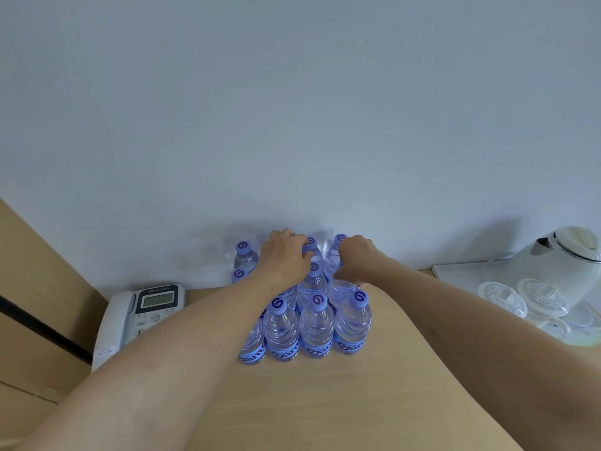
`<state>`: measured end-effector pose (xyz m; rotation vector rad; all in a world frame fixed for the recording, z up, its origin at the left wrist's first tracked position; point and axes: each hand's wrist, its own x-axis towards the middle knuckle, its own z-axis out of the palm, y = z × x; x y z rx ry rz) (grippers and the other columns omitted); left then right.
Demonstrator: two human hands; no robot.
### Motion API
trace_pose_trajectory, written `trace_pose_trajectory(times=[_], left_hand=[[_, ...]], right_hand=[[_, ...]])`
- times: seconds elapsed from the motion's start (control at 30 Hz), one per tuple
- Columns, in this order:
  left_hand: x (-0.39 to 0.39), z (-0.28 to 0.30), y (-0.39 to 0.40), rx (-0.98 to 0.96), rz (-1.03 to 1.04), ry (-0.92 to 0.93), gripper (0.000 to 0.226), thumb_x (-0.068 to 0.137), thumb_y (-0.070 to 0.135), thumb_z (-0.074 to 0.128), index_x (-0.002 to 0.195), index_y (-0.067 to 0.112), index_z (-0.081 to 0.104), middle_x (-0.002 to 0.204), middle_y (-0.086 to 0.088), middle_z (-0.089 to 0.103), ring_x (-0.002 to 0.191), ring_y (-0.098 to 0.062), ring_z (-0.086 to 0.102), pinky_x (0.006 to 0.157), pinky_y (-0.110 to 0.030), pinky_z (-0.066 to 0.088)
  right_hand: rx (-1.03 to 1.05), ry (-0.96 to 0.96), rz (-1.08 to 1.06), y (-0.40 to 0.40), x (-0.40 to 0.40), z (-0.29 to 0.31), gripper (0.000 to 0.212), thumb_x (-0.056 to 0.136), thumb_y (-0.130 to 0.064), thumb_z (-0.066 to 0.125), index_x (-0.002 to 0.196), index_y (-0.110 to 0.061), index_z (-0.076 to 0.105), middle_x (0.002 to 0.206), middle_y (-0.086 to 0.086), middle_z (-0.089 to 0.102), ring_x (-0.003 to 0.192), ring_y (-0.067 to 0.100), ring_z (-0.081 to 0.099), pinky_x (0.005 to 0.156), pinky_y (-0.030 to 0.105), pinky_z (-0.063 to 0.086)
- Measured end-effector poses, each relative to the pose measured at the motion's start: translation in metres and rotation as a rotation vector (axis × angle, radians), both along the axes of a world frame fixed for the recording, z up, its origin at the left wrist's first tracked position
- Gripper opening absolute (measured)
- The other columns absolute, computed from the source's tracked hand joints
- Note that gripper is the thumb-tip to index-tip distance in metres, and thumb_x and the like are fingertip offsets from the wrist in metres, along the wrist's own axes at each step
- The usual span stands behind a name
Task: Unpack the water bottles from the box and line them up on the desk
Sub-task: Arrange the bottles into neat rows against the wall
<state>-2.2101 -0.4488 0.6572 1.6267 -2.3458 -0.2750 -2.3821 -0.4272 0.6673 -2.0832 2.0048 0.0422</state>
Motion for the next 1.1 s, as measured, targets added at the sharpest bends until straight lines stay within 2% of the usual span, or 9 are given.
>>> trace_pose_trajectory(times=[0.13, 0.23, 0.27, 0.33, 0.43, 0.63, 0.93, 1.0, 1.1], left_hand=[[0.001, -0.0025, -0.0006, 0.003, 0.002, 0.014, 0.033, 0.096, 0.033, 0.051, 0.118, 0.014, 0.064, 0.119, -0.008, 0.058, 0.115, -0.031, 0.046, 0.093, -0.042, 0.045], [0.0011, -0.0052, -0.0004, 0.01, 0.006, 0.008, 0.034, 0.096, 0.034, 0.051, 0.12, 0.014, 0.064, 0.12, -0.008, 0.058, 0.116, -0.031, 0.046, 0.093, -0.042, 0.045], [0.0008, -0.0058, -0.0003, 0.01, 0.006, 0.006, 0.034, 0.096, 0.035, 0.051, 0.12, 0.014, 0.064, 0.119, -0.007, 0.058, 0.115, -0.03, 0.046, 0.093, -0.042, 0.045], [0.0006, -0.0067, -0.0005, 0.014, 0.005, 0.002, 0.034, 0.096, 0.035, 0.05, 0.12, 0.015, 0.063, 0.12, -0.007, 0.057, 0.115, -0.03, 0.046, 0.093, -0.042, 0.045], [0.0012, -0.0071, -0.001, 0.018, 0.005, 0.005, 0.034, 0.096, 0.035, 0.051, 0.121, 0.015, 0.063, 0.12, -0.007, 0.057, 0.116, -0.03, 0.045, 0.093, -0.041, 0.044], [0.0016, -0.0051, -0.0024, 0.027, 0.0, 0.009, 0.034, 0.096, 0.034, 0.051, 0.122, 0.015, 0.062, 0.121, -0.008, 0.056, 0.117, -0.03, 0.045, 0.094, -0.043, 0.045], [-0.0009, -0.0047, -0.0047, 0.019, -0.021, 0.005, 0.034, 0.096, 0.033, 0.052, 0.122, 0.015, 0.063, 0.12, -0.008, 0.057, 0.115, -0.031, 0.046, 0.095, -0.043, 0.045], [-0.0005, -0.0045, -0.0061, 0.016, -0.021, 0.005, 0.032, 0.096, 0.033, 0.052, 0.12, 0.014, 0.063, 0.119, -0.008, 0.057, 0.114, -0.031, 0.047, 0.093, -0.043, 0.045], [-0.0001, -0.0038, -0.0083, 0.022, -0.022, 0.017, 0.033, 0.096, 0.032, 0.052, 0.121, 0.015, 0.063, 0.119, -0.009, 0.057, 0.114, -0.031, 0.047, 0.093, -0.044, 0.046]], right_hand=[[0.01, 0.032, 0.036, 0.0003, -0.0022, 0.0008, 0.035, 0.069, -0.003, 0.057, 0.053, -0.014, 0.028, 0.057, 0.003, 0.025, 0.059, 0.021, 0.027, 0.045, 0.026, 0.019], [0.015, 0.03, 0.009, -0.002, -0.005, -0.0013, 0.006, 0.073, -0.002, 0.058, 0.074, 0.001, 0.063, 0.067, 0.015, 0.046, 0.064, 0.03, 0.043, 0.052, 0.027, 0.032], [0.022, 0.012, 0.007, -0.0018, -0.0051, -0.0008, 0.016, 0.074, -0.004, 0.061, 0.088, 0.002, 0.068, 0.074, 0.019, 0.054, 0.069, 0.033, 0.052, 0.055, 0.029, 0.038], [0.033, 0.002, 0.002, -0.0025, -0.0057, 0.0001, 0.017, 0.075, -0.015, 0.07, 0.08, 0.001, 0.066, 0.073, 0.015, 0.056, 0.071, 0.031, 0.057, 0.054, 0.031, 0.045], [0.073, -0.051, -0.077, -0.0034, -0.006, -0.0003, 0.045, 0.074, -0.04, 0.078, 0.058, -0.013, 0.045, 0.061, 0.002, 0.049, 0.046, 0.019, 0.055, 0.045, 0.027, 0.045], [0.033, -0.017, -0.03, 0.0018, -0.0005, 0.001, 0.046, 0.07, -0.013, 0.066, 0.052, -0.015, 0.025, 0.057, 0.001, 0.026, 0.05, 0.017, 0.023, 0.042, 0.026, 0.021], [0.052, 0.039, 0.034, 0.0004, -0.0019, 0.0006, 0.027, 0.074, 0.001, 0.053, 0.055, -0.011, 0.038, 0.061, 0.005, 0.035, 0.064, 0.027, 0.038, 0.046, 0.026, 0.026], [0.052, 0.05, 0.014, -0.0015, -0.0033, 0.0004, 0.008, 0.076, 0.0, 0.057, 0.077, -0.001, 0.064, 0.073, 0.011, 0.051, 0.067, 0.03, 0.051, 0.049, 0.027, 0.035], [0.048, 0.045, 0.035, -0.0022, -0.0047, 0.0006, 0.032, 0.077, 0.0, 0.062, 0.108, 0.0, 0.068, 0.097, 0.018, 0.065, 0.083, 0.034, 0.064, 0.063, 0.039, 0.055]])
